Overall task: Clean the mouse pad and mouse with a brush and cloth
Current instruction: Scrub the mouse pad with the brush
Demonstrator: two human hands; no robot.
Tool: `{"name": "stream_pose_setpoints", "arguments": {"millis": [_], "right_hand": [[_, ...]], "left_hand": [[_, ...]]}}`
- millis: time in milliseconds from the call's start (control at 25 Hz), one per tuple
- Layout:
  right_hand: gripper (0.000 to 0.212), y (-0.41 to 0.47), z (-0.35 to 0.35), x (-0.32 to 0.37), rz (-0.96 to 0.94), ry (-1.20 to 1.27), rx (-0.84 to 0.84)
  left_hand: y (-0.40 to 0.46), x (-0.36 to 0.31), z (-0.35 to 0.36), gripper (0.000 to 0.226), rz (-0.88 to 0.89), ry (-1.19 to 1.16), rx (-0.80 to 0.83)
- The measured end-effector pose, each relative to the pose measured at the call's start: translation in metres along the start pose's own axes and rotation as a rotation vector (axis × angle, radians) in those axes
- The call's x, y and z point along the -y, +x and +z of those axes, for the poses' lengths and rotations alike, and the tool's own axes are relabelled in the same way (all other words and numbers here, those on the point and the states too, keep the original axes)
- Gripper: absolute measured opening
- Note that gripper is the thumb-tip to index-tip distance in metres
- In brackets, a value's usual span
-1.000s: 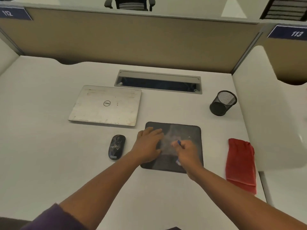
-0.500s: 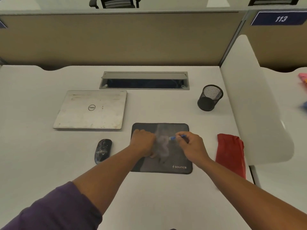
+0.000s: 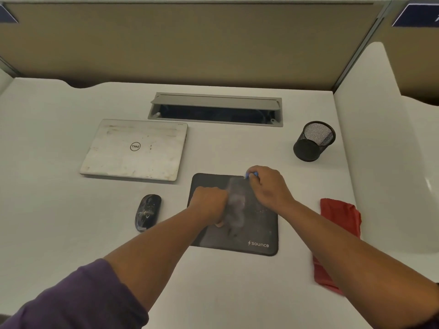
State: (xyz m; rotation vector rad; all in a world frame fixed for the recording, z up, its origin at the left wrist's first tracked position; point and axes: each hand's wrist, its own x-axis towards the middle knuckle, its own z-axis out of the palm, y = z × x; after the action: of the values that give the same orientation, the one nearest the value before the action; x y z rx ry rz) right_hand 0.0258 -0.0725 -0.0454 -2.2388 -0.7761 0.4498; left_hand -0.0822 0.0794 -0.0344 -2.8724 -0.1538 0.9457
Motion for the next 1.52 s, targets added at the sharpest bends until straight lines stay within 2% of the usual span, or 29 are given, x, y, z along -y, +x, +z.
{"name": "stream_pose_setpoints", "arguments": {"millis": [120, 200, 280, 360, 440, 480, 560, 600, 680, 760, 800, 880, 920, 1000, 1080, 1120, 1160, 1240, 1280, 1320, 1400, 1440, 1480, 1520], "right_hand": [[0.025, 0.000, 0.005, 0.003, -0.016, 0.035, 0.202], [0.022, 0.004, 0.001, -0.002, 0.083, -0.078, 0.101], [0.020, 0.003, -0.006, -0.007, 0.081, -0.112, -0.028], [0.018, 0.001, -0.007, -0.003, 0.043, 0.099, 0.042], [0.018, -0.003, -0.001, -0.001, 0.103, 0.132, 0.171], [0.018, -0.004, 0.000, -0.004, 0.151, 0.059, 0.154], [0.018, -0.005, -0.007, -0.008, 0.184, -0.137, -0.012], [0.018, -0.007, -0.008, -0.007, 0.145, -0.125, -0.058], [0.017, -0.010, -0.004, 0.000, 0.055, 0.090, 0.027], [0.018, -0.014, 0.007, 0.007, 0.093, 0.078, 0.175], [0.018, -0.013, 0.006, 0.004, 0.145, -0.031, 0.149], [0.019, -0.013, -0.007, -0.006, 0.202, -0.264, -0.031], [0.019, -0.016, -0.013, -0.009, 0.175, -0.271, -0.086], [0.016, -0.018, -0.015, -0.008, 0.078, -0.042, -0.034], [0.011, -0.020, -0.007, 0.001, 0.175, 0.205, 0.164], [0.009, -0.021, -0.004, 0.000, 0.236, 0.201, 0.205], [0.008, -0.020, -0.006, -0.005, 0.290, 0.100, 0.179], [0.010, -0.021, -0.019, -0.015, 0.281, -0.209, -0.017], [0.011, -0.023, -0.024, -0.016, 0.235, -0.239, -0.095], [0.011, -0.024, -0.025, -0.015, 0.183, -0.164, -0.111], [0.011, -0.022, -0.016, -0.001, 0.245, 0.174, 0.037], [0.012, -0.023, -0.008, 0.005, 0.327, 0.243, 0.120], [0.013, -0.024, -0.003, 0.007, 0.372, 0.193, 0.158], [0.015, -0.022, -0.003, 0.005, 0.377, 0.035, 0.138]], "left_hand": [[0.002, 0.001, -0.001, 0.042, 0.024, 0.012, 0.009], [0.004, 0.001, -0.003, 0.044, 0.043, 0.021, 0.007], [0.006, 0.002, -0.003, 0.045, 0.053, 0.018, 0.005], [0.006, 0.003, -0.003, 0.046, 0.067, 0.019, 0.009], [0.006, 0.002, -0.003, 0.047, 0.074, 0.016, 0.017], [0.005, 0.002, -0.004, 0.048, 0.073, 0.013, 0.018], [0.005, 0.003, -0.003, 0.047, 0.072, 0.005, 0.004], [0.004, 0.003, -0.002, 0.045, 0.072, -0.002, -0.001], [0.004, 0.003, 0.000, 0.043, 0.066, -0.011, 0.001], [0.005, 0.002, 0.001, 0.044, 0.063, 0.003, -0.008], [0.005, 0.002, 0.000, 0.044, 0.066, 0.008, -0.015], [0.005, 0.003, 0.001, 0.045, 0.068, 0.001, -0.025], [0.005, 0.004, 0.001, 0.045, 0.068, -0.001, -0.029], [0.004, 0.004, 0.002, 0.046, 0.070, 0.005, -0.033], [0.004, 0.004, 0.002, 0.046, 0.066, 0.015, -0.039], [0.003, 0.004, 0.003, 0.045, 0.066, 0.014, -0.038], [0.003, 0.004, 0.003, 0.043, 0.065, 0.009, -0.039], [0.002, 0.005, 0.004, 0.042, 0.057, 0.000, -0.047], [0.002, 0.005, 0.004, 0.041, 0.053, 0.001, -0.052], [0.001, 0.005, 0.003, 0.040, 0.050, 0.001, -0.057], [0.001, 0.004, 0.002, 0.038, 0.041, 0.000, -0.063], [0.001, 0.003, 0.002, 0.038, 0.034, 0.004, -0.064], [0.001, 0.002, 0.001, 0.039, 0.030, 0.008, -0.064], [0.000, 0.002, 0.001, 0.039, 0.030, 0.010, -0.062]]}}
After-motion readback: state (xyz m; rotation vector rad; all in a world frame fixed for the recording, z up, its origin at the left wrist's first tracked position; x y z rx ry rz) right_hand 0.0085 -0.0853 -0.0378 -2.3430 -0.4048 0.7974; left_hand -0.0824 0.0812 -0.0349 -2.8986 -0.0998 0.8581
